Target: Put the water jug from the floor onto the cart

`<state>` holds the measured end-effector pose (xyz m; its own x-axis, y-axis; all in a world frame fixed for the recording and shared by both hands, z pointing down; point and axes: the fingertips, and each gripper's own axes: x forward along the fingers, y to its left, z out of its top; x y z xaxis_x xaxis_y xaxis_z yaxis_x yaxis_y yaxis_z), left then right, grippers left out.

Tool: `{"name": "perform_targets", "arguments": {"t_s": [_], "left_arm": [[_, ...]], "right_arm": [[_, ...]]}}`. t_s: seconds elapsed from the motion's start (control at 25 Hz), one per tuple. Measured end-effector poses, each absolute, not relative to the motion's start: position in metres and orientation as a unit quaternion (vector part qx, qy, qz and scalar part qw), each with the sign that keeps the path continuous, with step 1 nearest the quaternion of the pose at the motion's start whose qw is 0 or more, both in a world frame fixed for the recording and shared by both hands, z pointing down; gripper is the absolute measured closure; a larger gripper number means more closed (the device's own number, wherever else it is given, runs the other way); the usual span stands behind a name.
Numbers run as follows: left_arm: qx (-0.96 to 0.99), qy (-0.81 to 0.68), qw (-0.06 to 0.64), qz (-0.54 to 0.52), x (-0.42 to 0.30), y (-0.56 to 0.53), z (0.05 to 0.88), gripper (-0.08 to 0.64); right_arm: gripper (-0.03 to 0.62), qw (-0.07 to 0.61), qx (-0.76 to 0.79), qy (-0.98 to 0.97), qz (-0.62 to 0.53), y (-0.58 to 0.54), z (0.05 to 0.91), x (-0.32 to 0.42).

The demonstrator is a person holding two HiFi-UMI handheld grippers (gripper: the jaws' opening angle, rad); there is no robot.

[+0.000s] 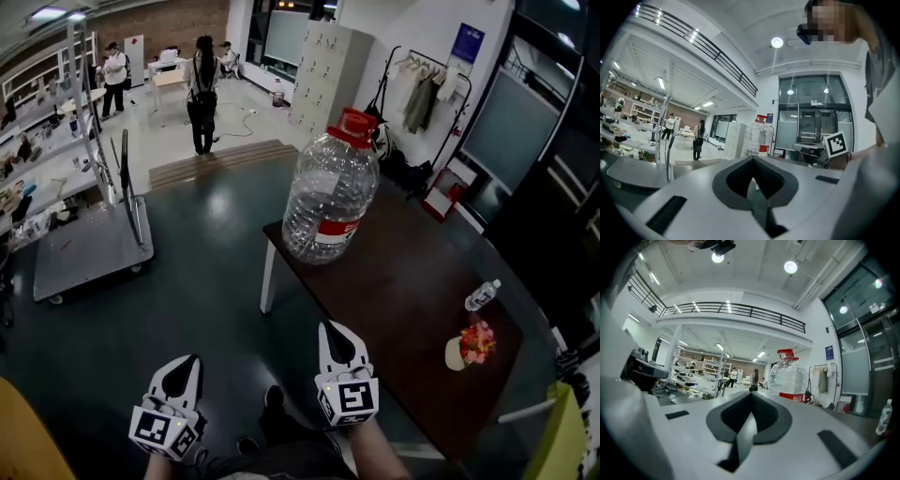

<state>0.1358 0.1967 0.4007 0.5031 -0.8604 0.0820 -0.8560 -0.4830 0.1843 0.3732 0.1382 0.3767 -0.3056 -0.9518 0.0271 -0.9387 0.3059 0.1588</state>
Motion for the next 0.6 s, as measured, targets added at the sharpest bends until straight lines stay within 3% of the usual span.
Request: {"name": "perform_targets", "arguments": {"t_s": [0.6], "left_arm": [[0.876,-0.477,0.070,-0.010,0.180,0.014,0.360,0.552]], "right_arm": [[0.601,0.023,0.610,-0.780,-0.136,-0.046,0.286,0.435]]}}
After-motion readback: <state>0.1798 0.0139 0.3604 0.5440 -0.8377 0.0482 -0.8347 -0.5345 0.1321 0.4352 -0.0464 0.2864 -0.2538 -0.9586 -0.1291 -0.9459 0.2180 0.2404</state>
